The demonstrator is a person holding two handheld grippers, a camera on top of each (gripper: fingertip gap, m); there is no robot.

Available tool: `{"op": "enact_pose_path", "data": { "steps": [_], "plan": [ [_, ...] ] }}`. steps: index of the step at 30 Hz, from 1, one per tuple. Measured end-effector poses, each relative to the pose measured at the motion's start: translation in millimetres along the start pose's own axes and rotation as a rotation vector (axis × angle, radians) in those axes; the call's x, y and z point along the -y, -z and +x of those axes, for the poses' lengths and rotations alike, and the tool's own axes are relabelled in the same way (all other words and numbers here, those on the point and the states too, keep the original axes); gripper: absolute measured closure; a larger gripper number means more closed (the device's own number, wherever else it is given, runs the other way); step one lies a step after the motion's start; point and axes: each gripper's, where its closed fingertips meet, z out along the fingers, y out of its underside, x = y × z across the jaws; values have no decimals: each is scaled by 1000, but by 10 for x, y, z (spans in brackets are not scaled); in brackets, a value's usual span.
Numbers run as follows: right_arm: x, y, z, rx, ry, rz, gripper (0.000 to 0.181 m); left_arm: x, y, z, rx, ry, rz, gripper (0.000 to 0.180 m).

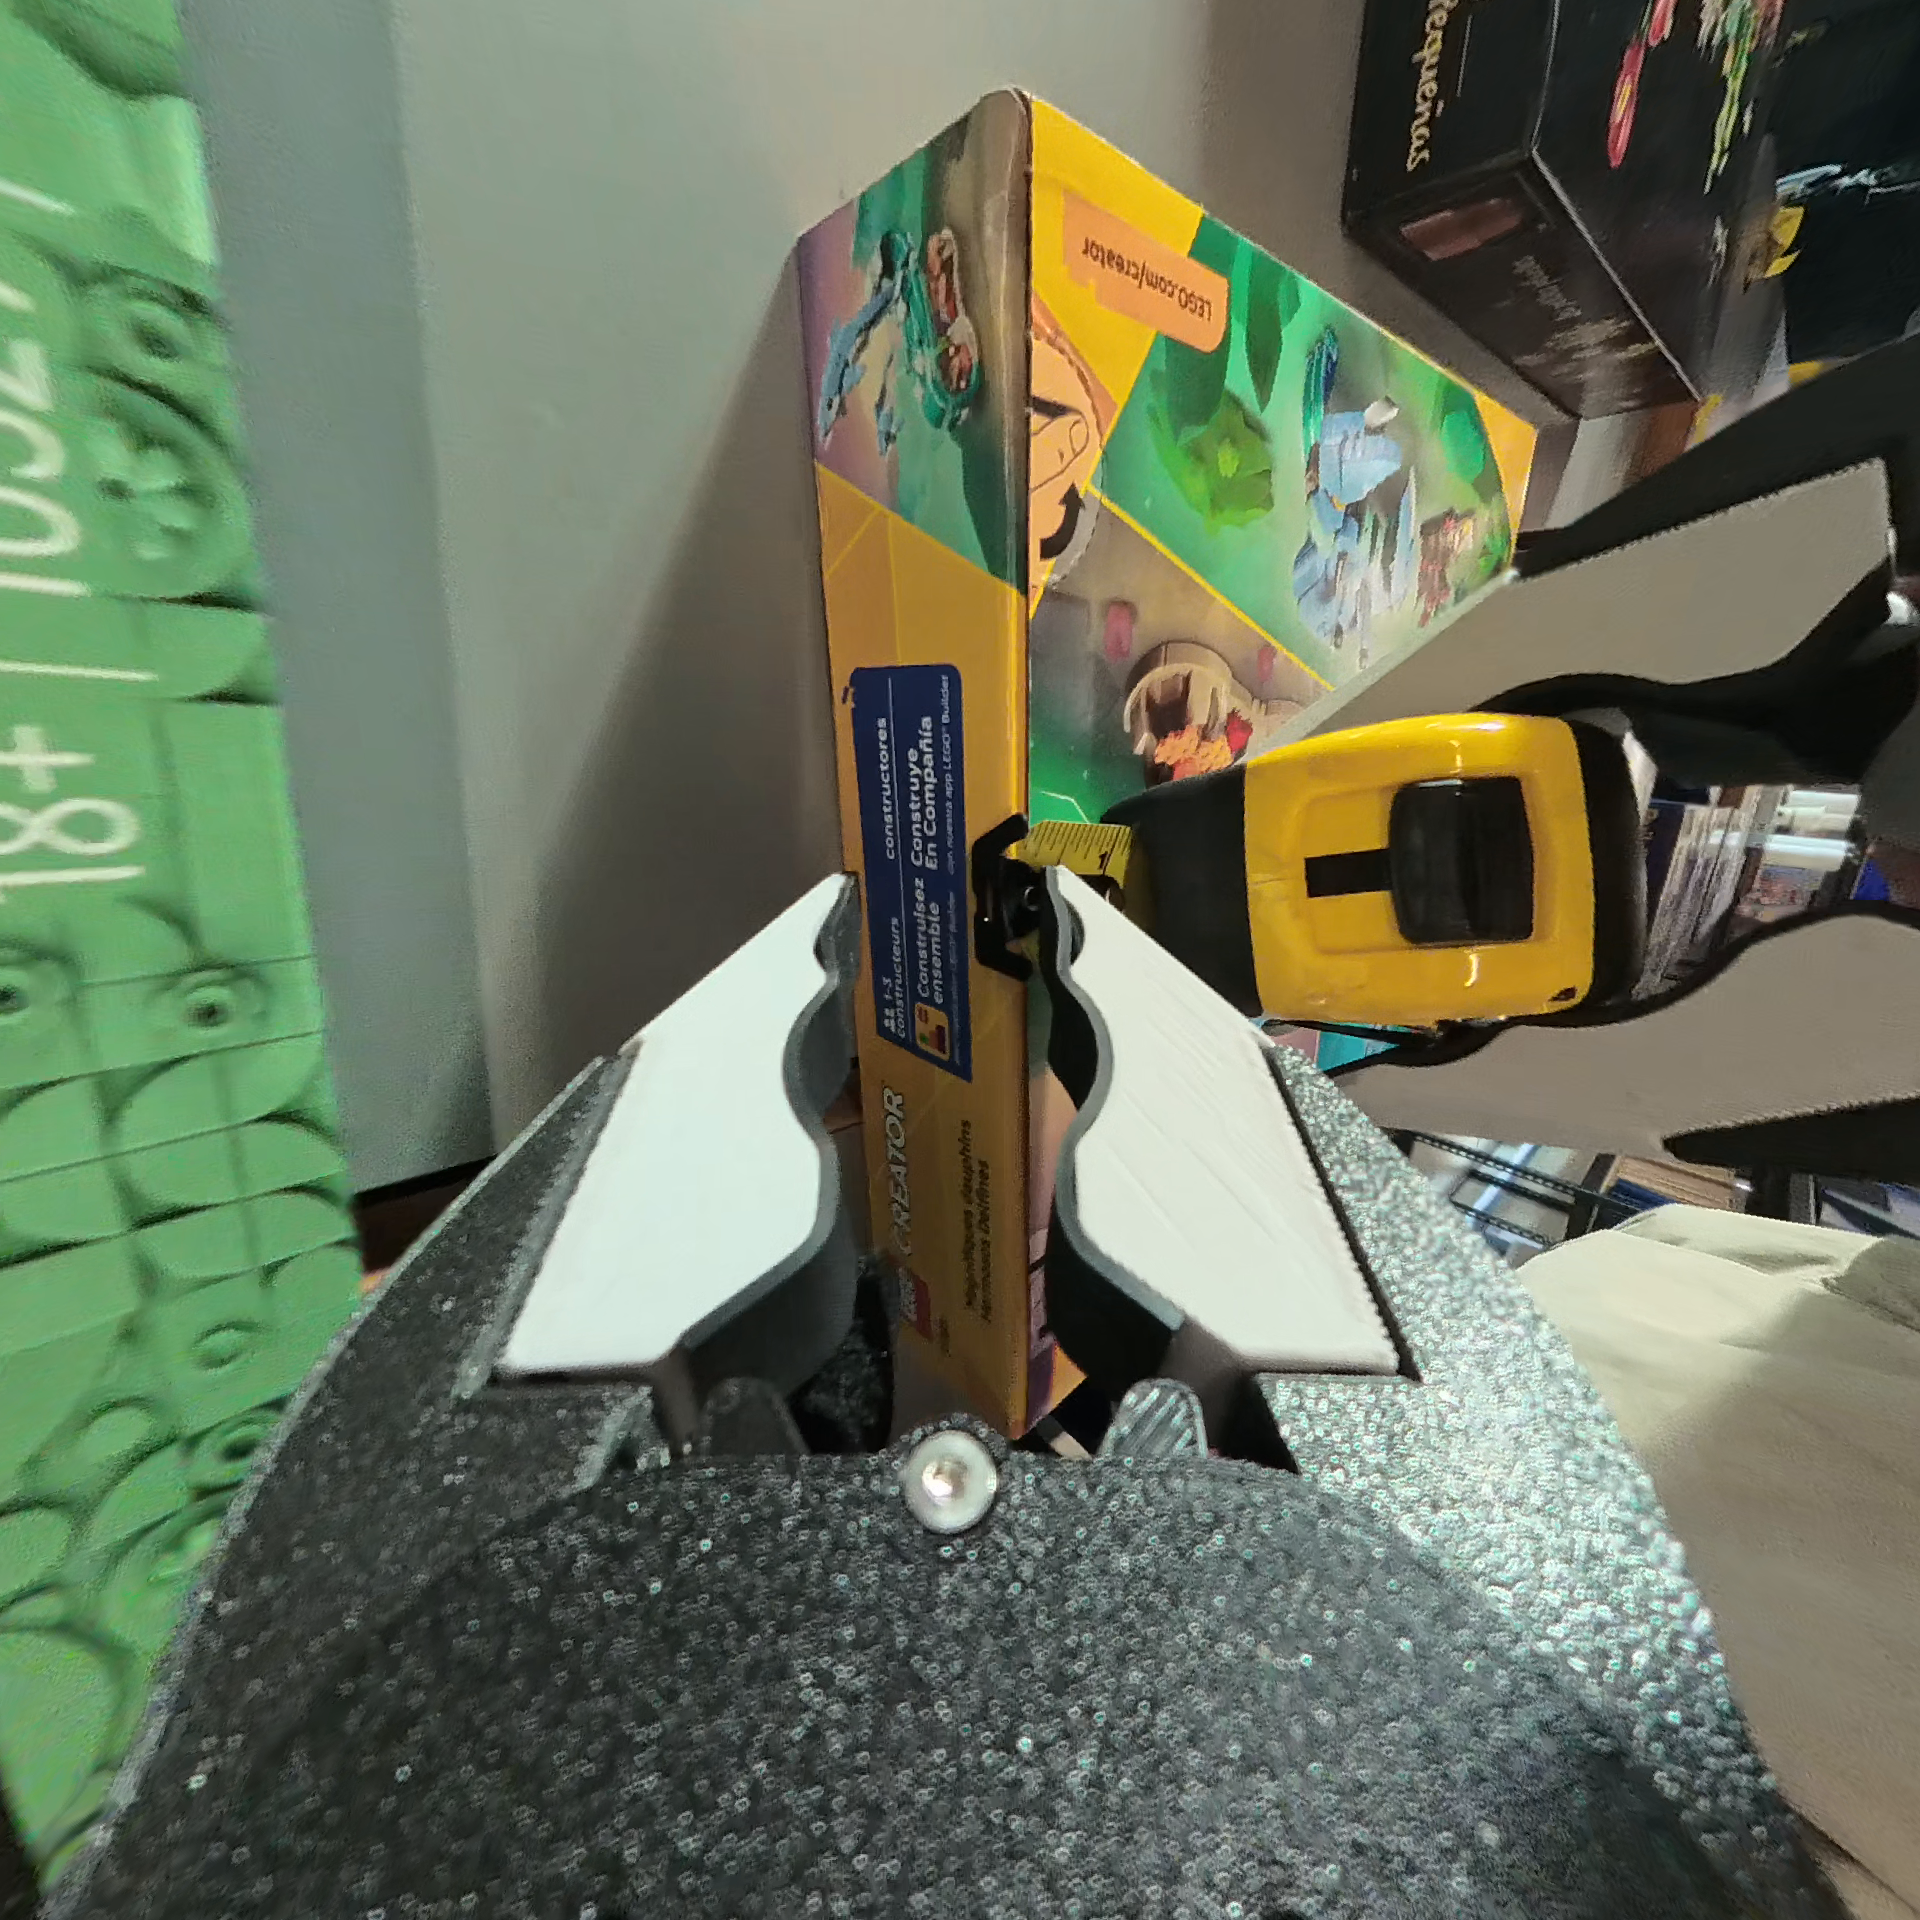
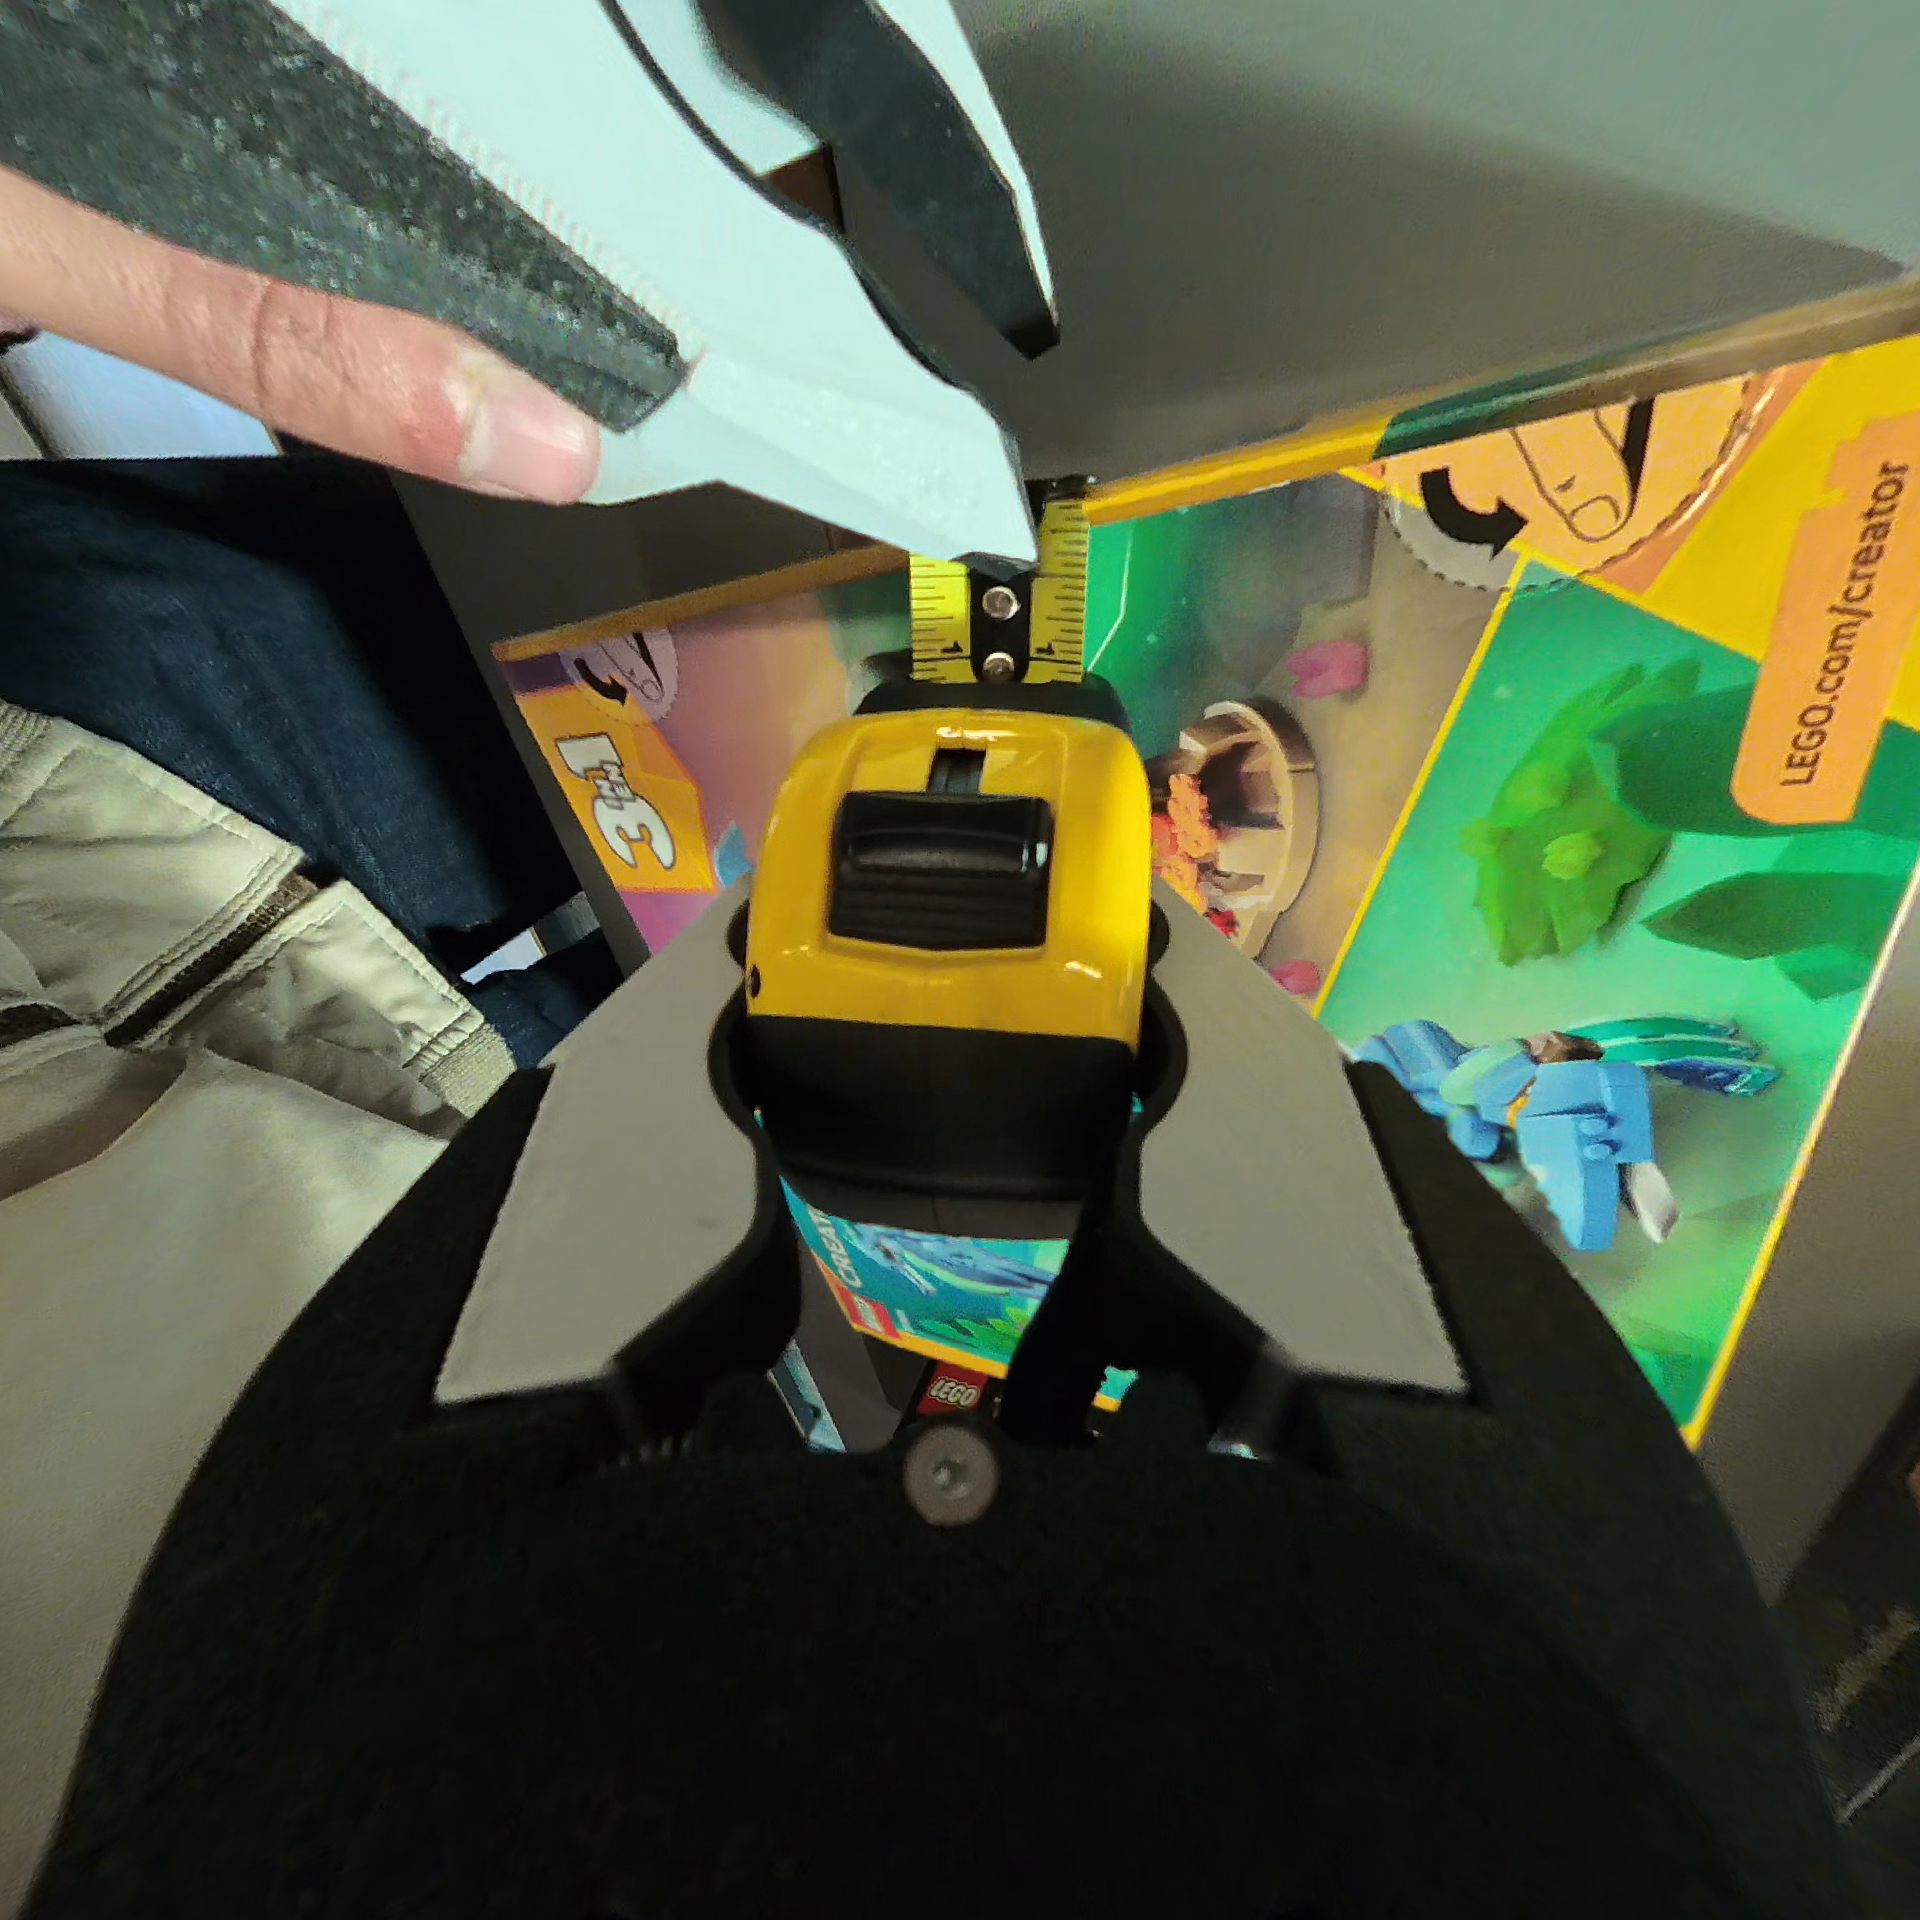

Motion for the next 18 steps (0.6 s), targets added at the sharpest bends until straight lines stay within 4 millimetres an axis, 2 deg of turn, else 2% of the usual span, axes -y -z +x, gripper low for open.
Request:
{"op": "enact_pose_path", "data": {
  "steps": [4,7,9,13,18],
  "plan": [
    [-198,8,30,16,-33,28,114,-32,-135,167,20,-43,-24,145],
    [-329,-39,67,20,-10,51,114,-14,-171,283,13,-145,-18,148],
    [-373,-32,91,7,32,73,114,-28,-200,371,6,-319,-31,144],
    [-370,-25,104,58,61,124,114,-28,-212,480,80,-806,-49,146],
    [-345,-19,100,102,81,171,114,-127,-201,608,-12,-1098,-85,154]
  ]
}}
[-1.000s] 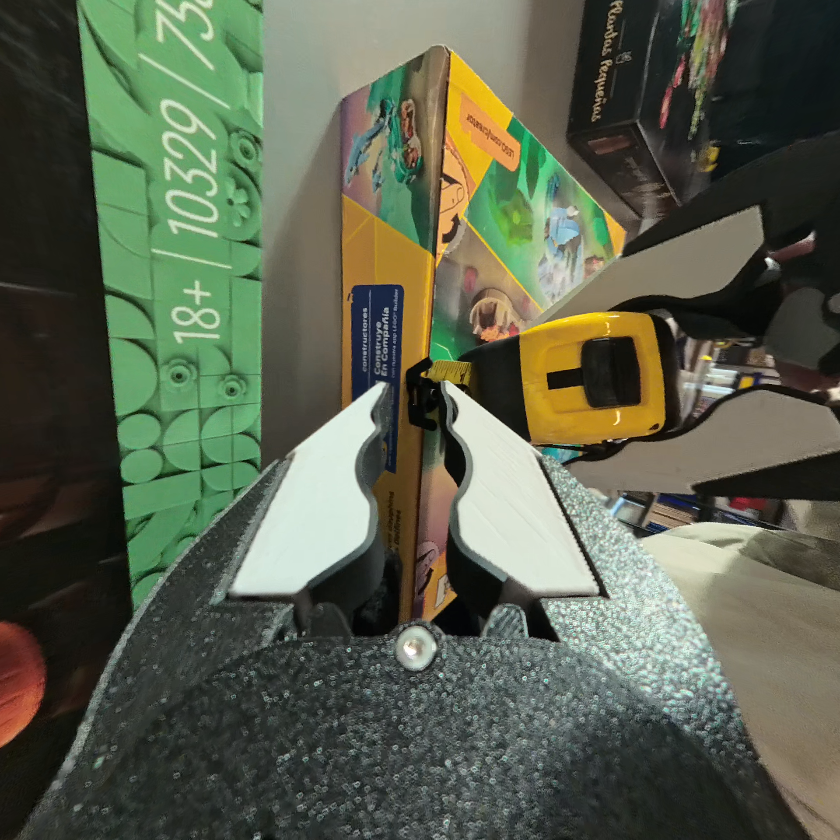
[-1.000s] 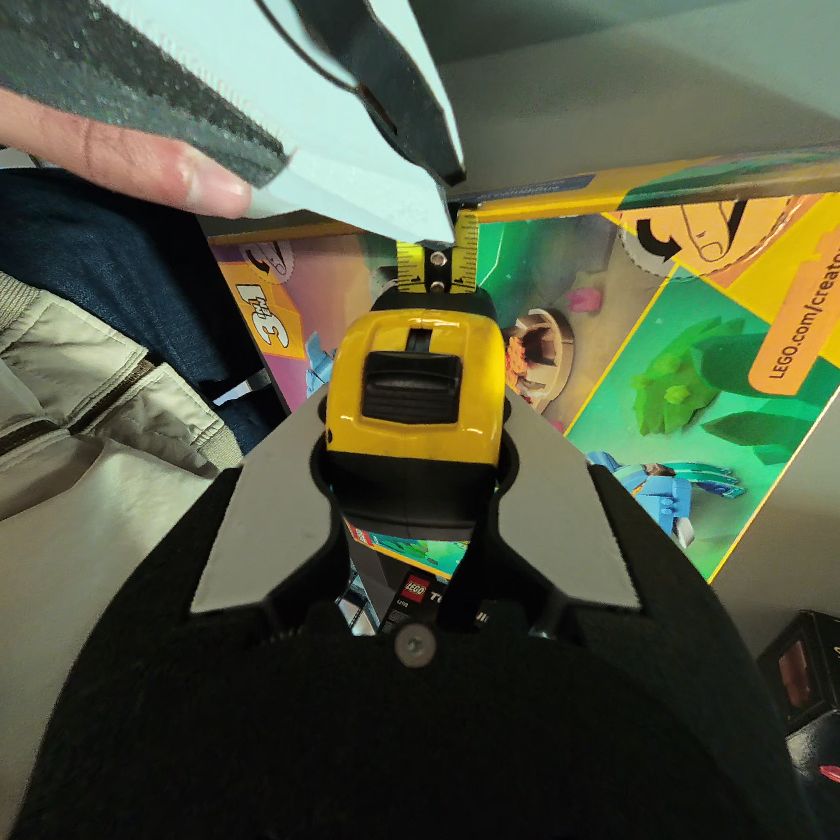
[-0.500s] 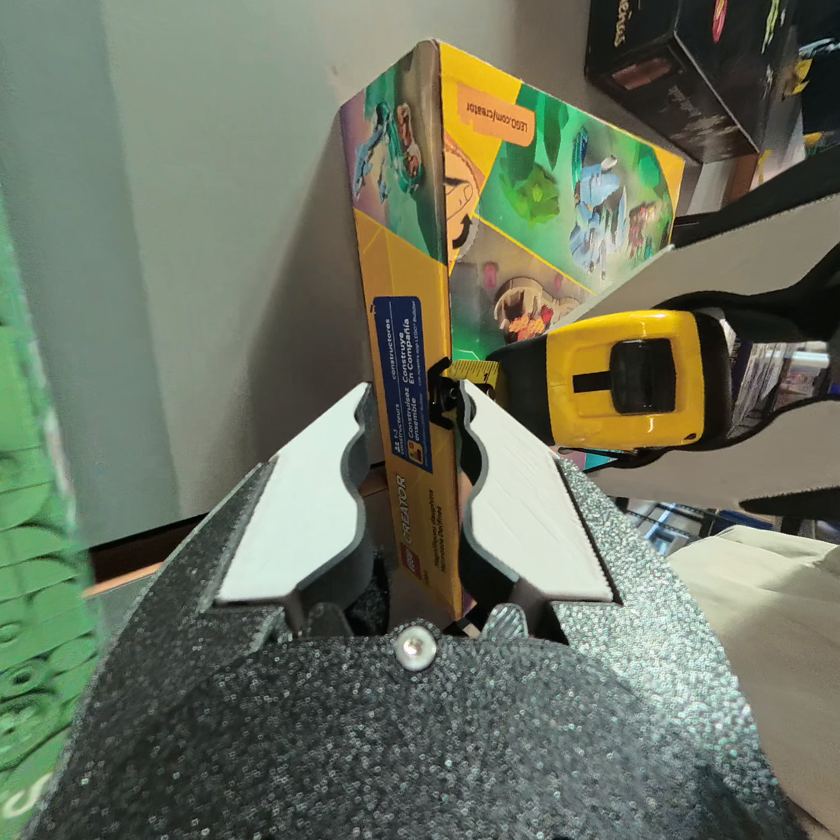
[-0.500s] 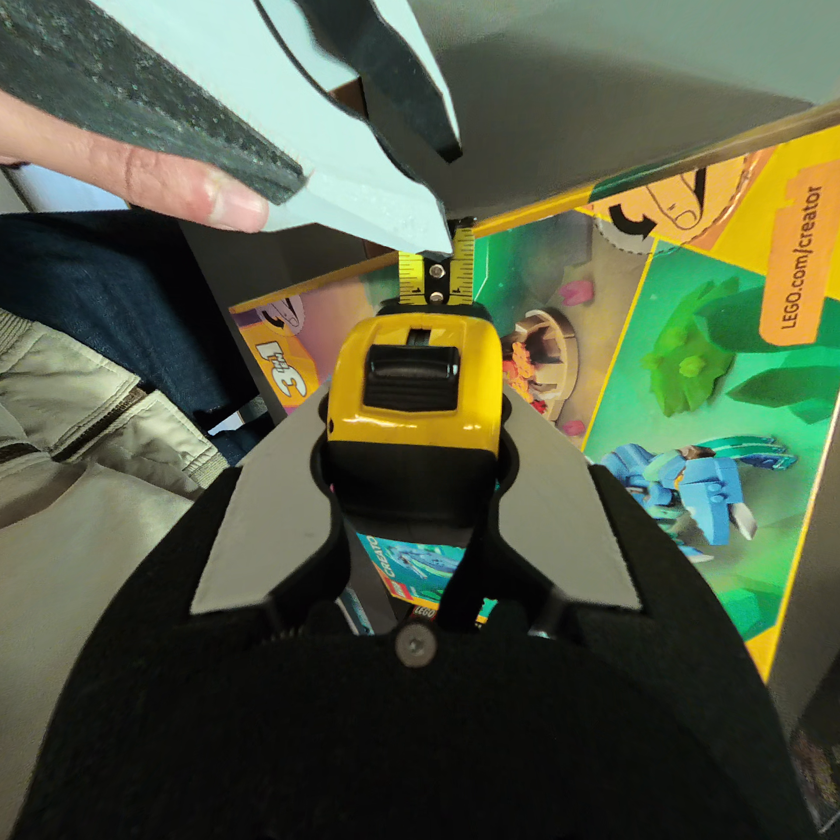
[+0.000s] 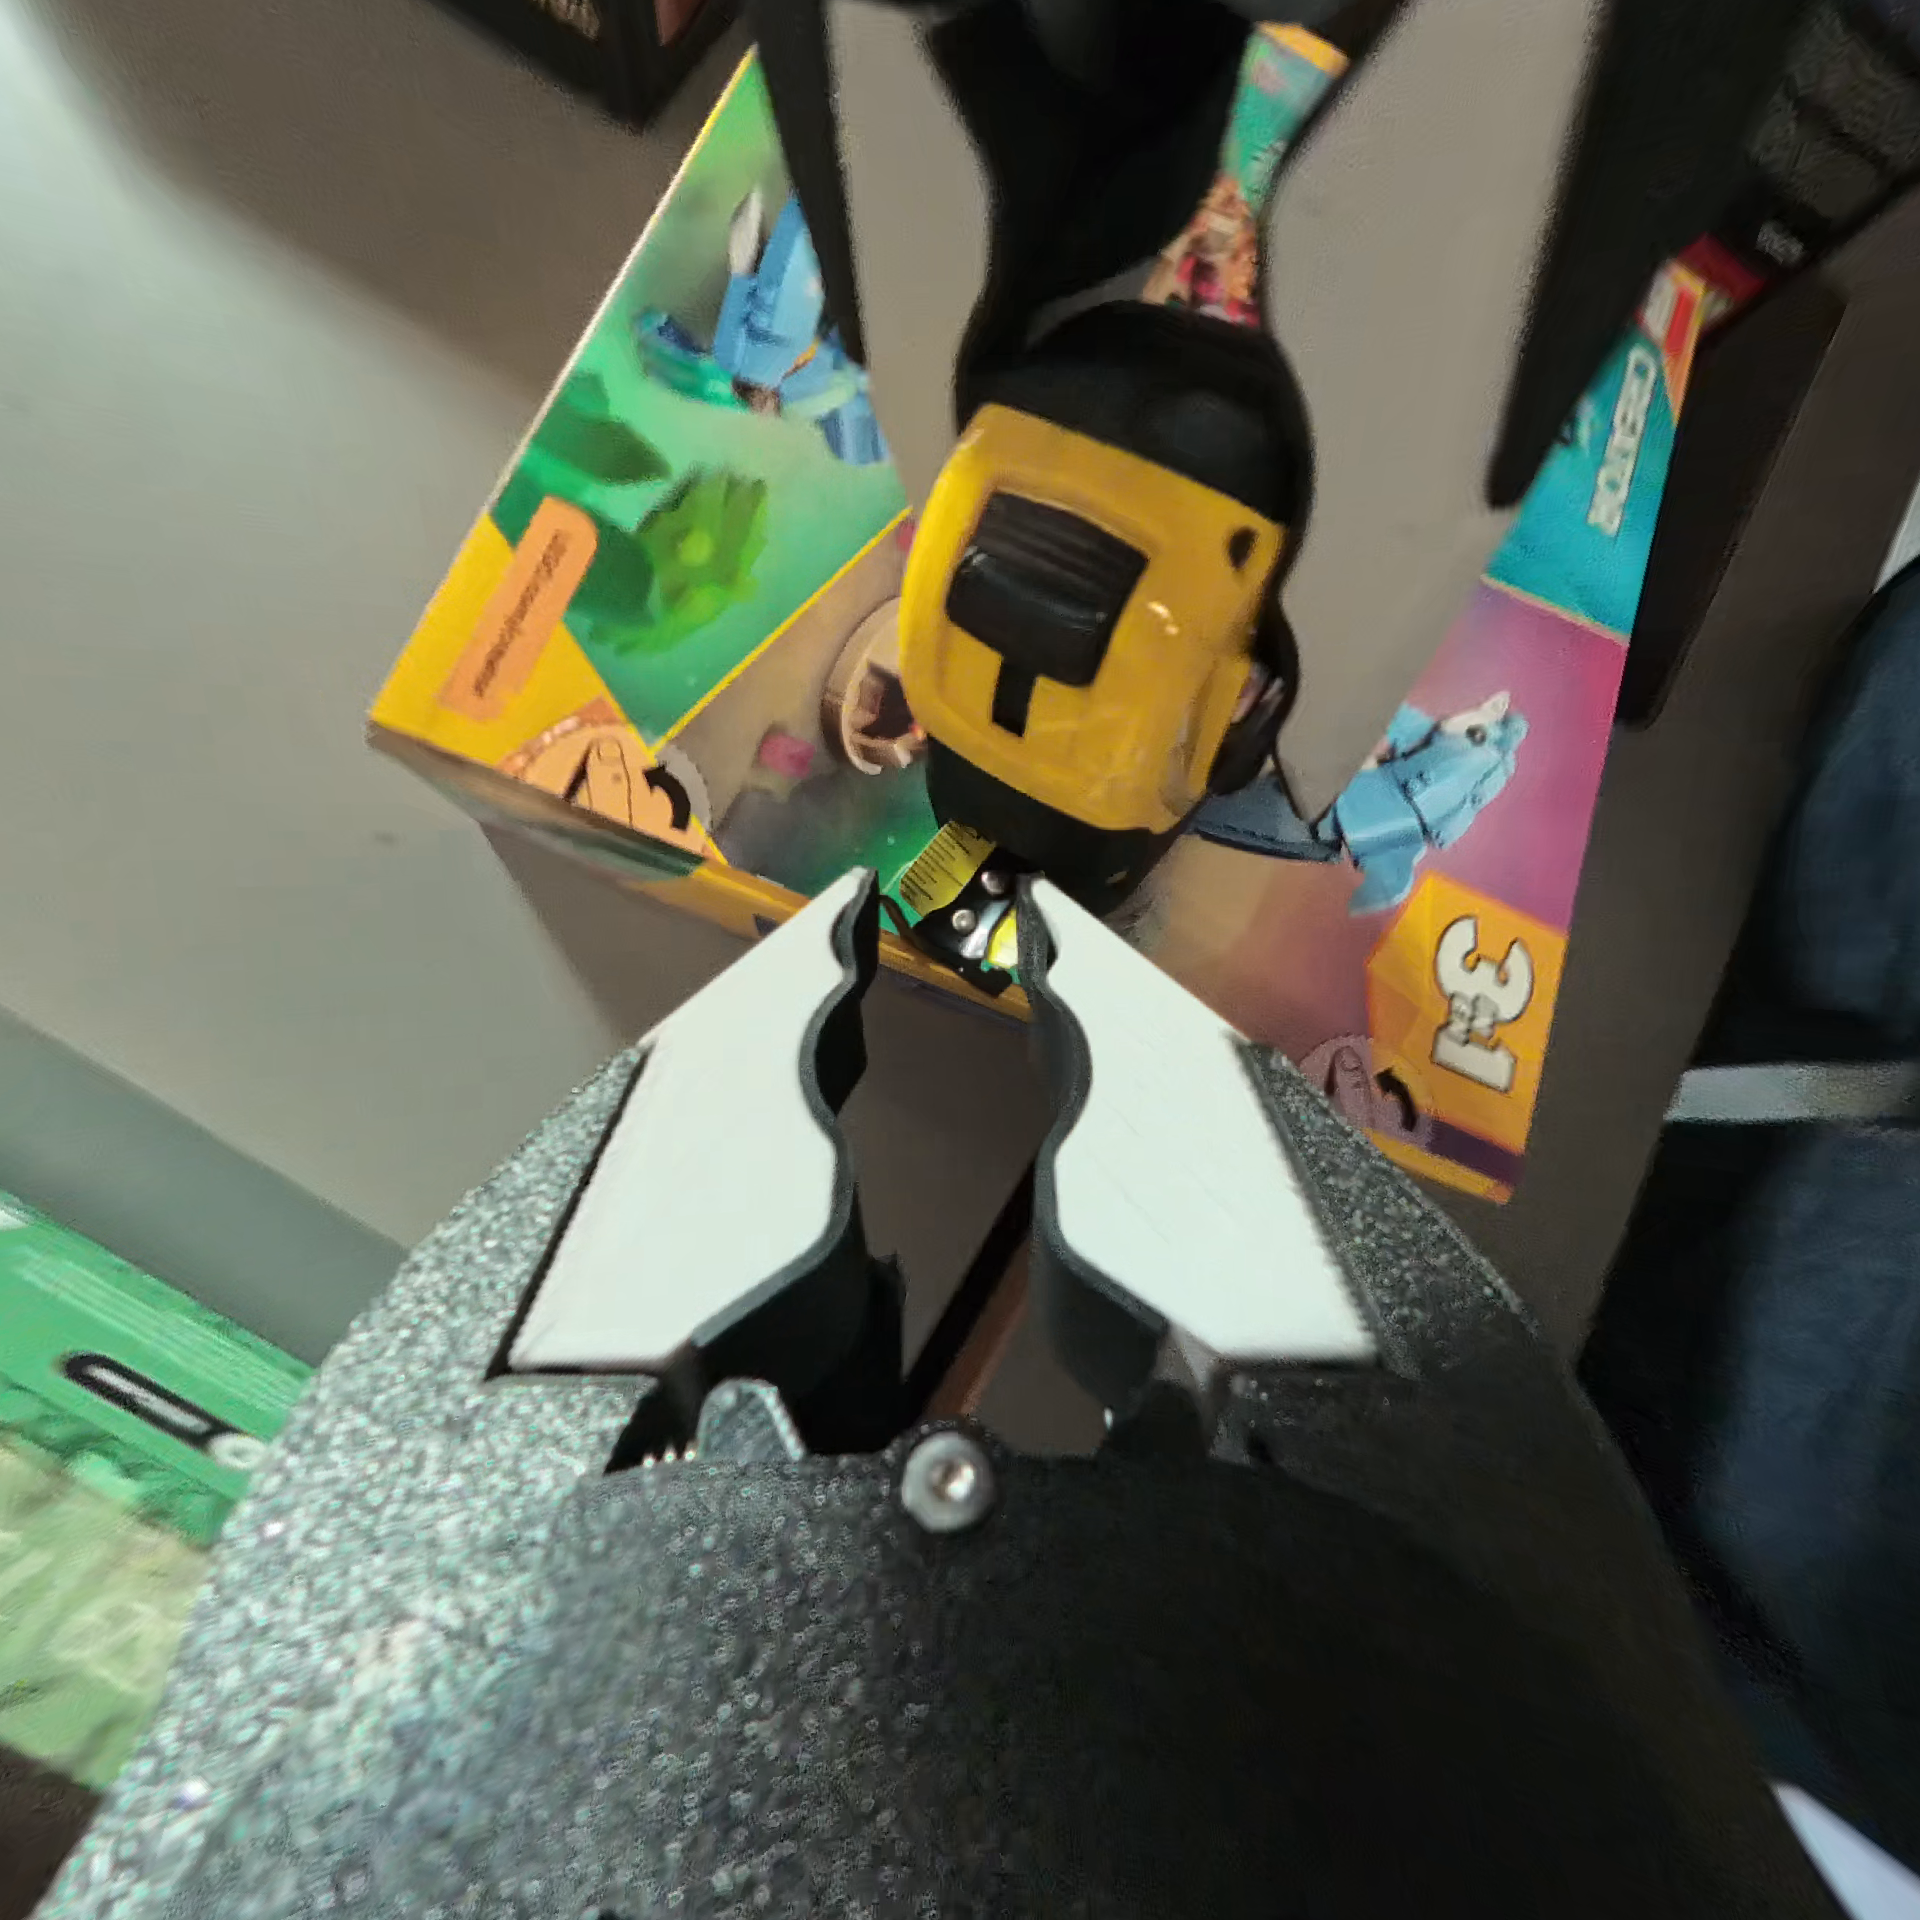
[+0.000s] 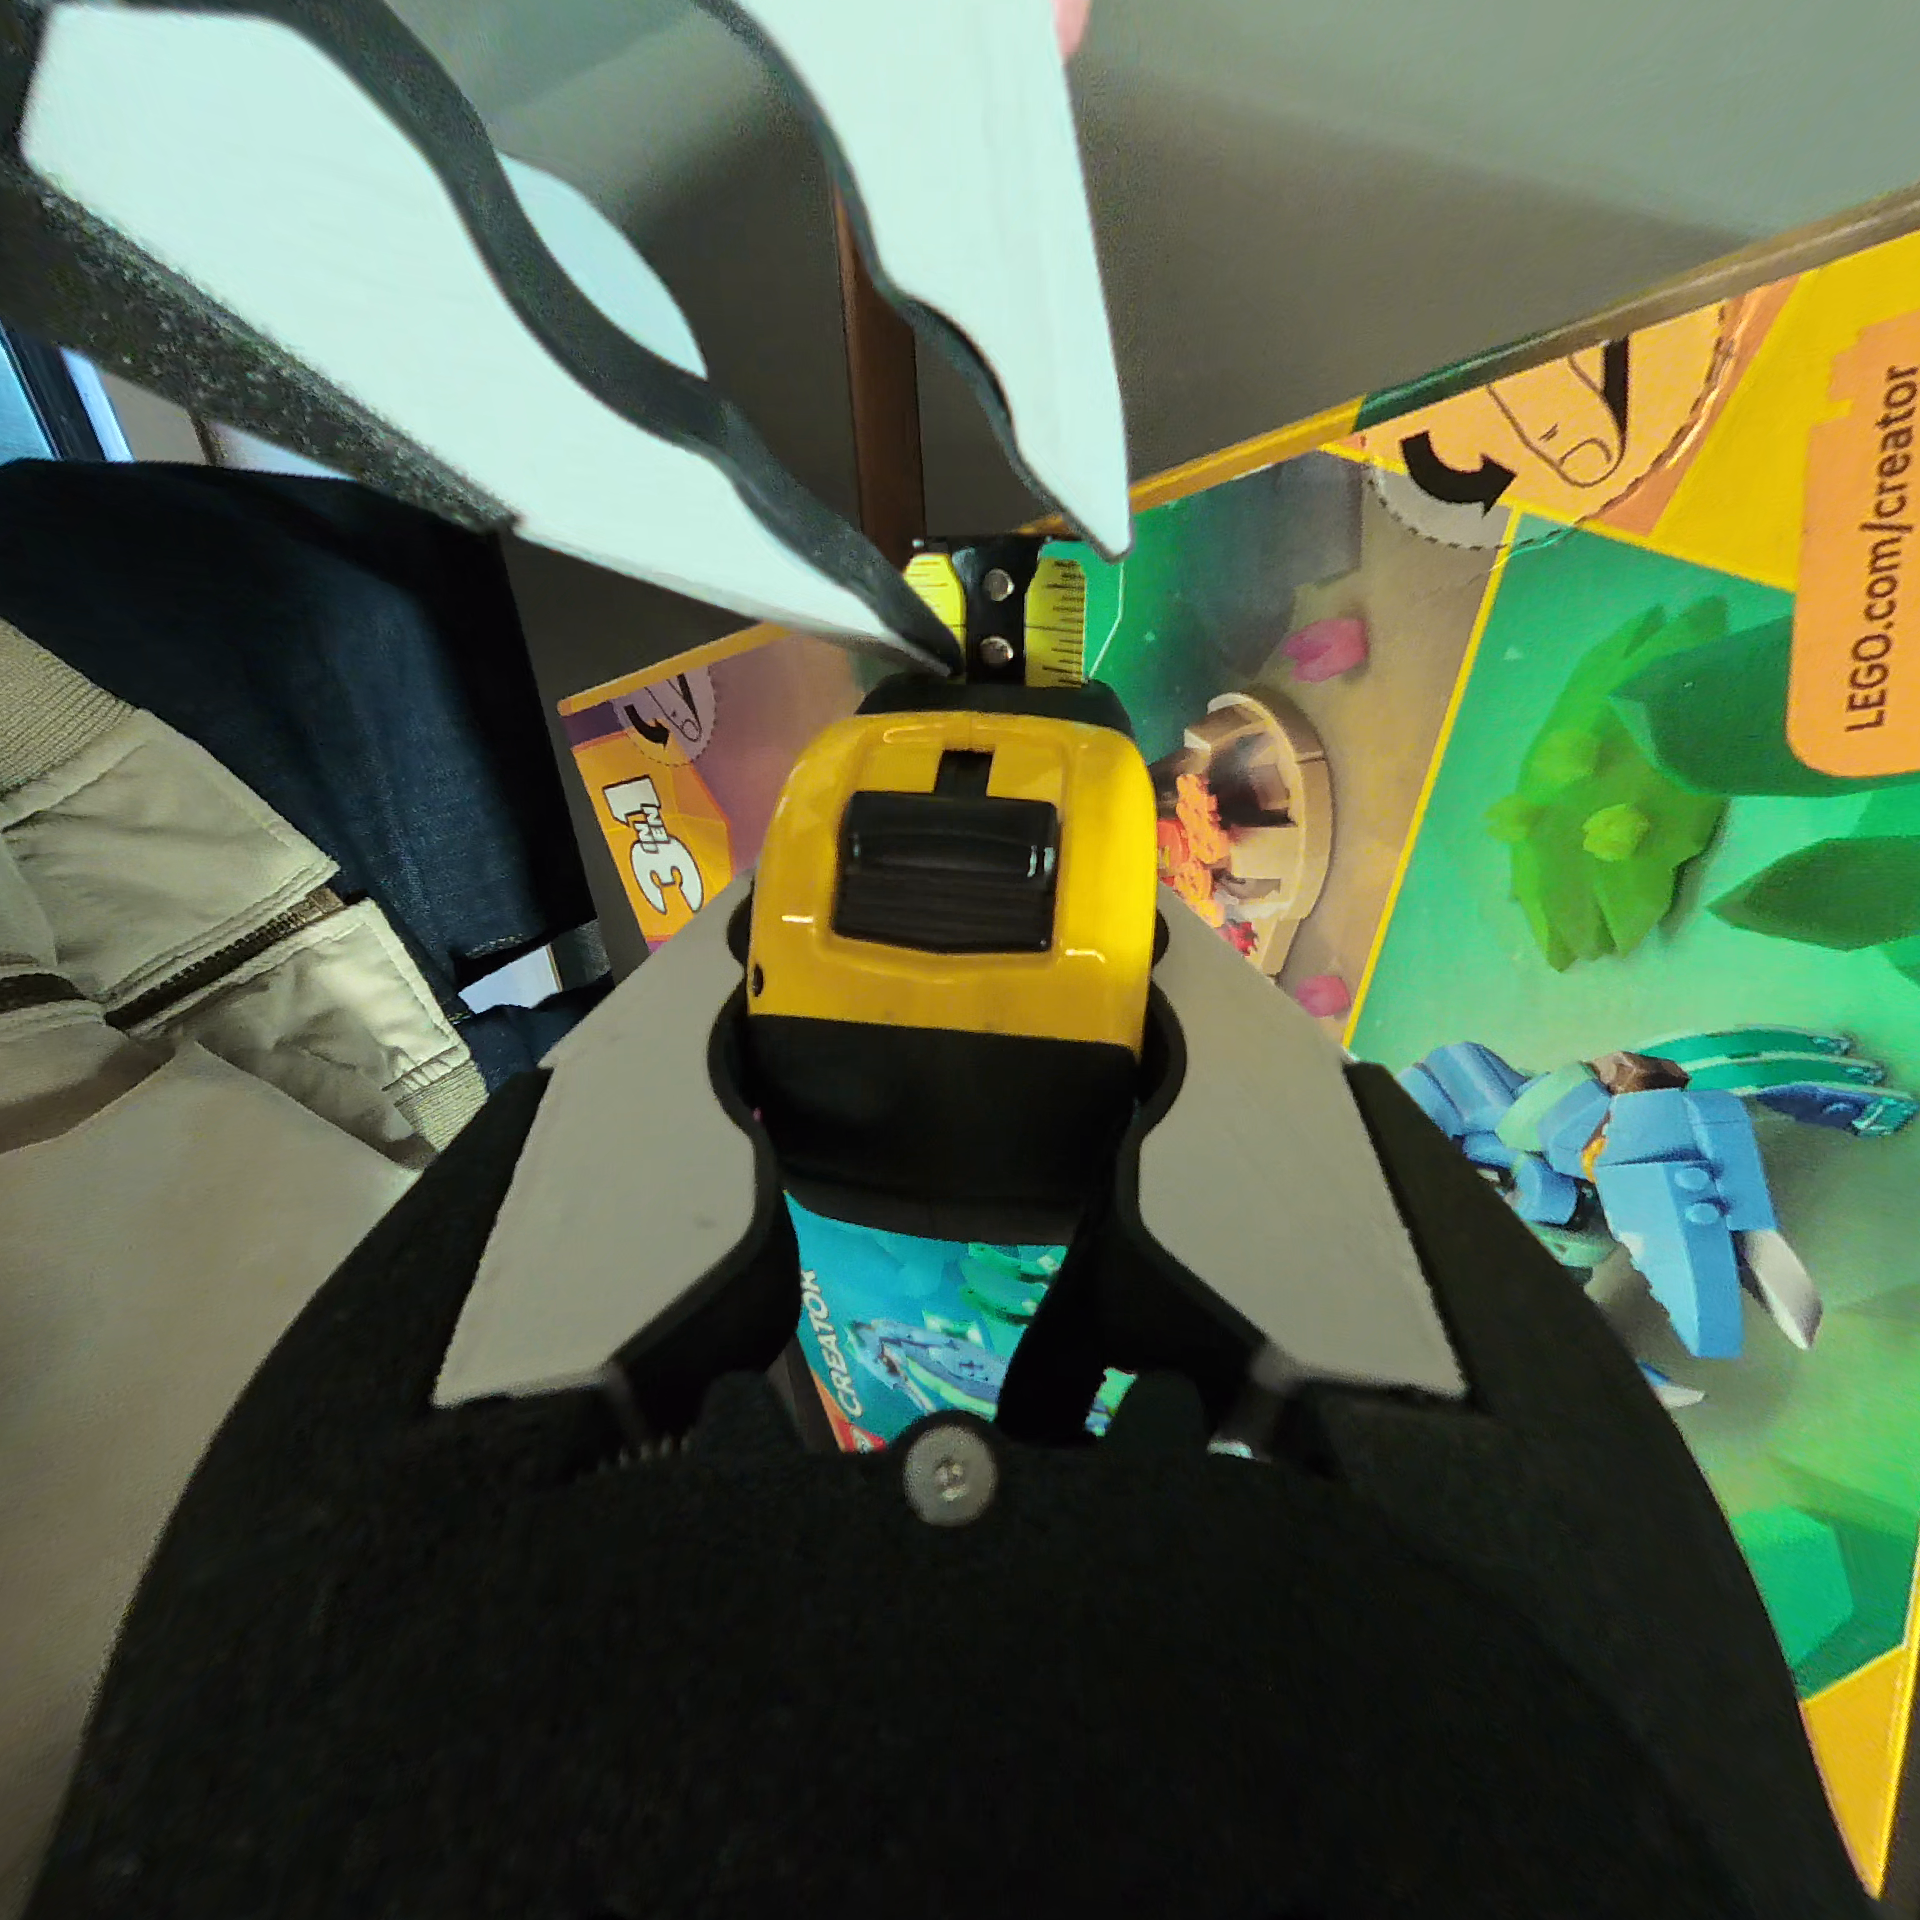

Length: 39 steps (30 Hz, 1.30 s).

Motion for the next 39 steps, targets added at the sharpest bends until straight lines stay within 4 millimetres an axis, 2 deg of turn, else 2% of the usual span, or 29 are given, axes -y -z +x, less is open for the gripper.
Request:
{"op": "enact_pose_path", "data": {
  "steps": [2,3,7,9,13,15,18,25,29,31,34,36,39],
  "plan": [
    [6,-3,-5,3,13,6,114,8,12,60,-30,-105,3,164],
    [6,-7,-7,4,21,4,114,10,5,61,-50,-113,-6,163],
    [8,-7,-4,1,34,-5,114,24,-19,13,-168,-88,-34,149],
    [7,-10,-8,-15,44,-8,114,13,-23,62,-256,-61,-52,158],
    [14,-12,-17,-46,74,9,114,13,-30,92,-327,-69,-66,159],
    [26,-18,-55,-67,143,48,114,-3,-40,112,-341,-67,-60,148],
    [42,-29,-110,-108,244,109,114,-27,-42,191,-357,-69,-66,146],
    [-122,98,-139,-156,339,305,113,231,61,282,-365,-86,-11,147],
    [-179,94,-141,-162,351,346,113,254,9,328,-395,-96,-51,148],
    [-204,83,-150,-179,377,340,113,233,-9,372,-436,-27,-110,150],
    [-179,55,-174,-218,400,364,114,131,-57,441,-577,327,-274,157],
    [-178,54,-176,-236,395,380,114,127,-78,457,-650,489,-284,159],
    [-181,78,-169,-222,354,426,114,167,-109,457,-692,623,-237,162]
  ]
}}
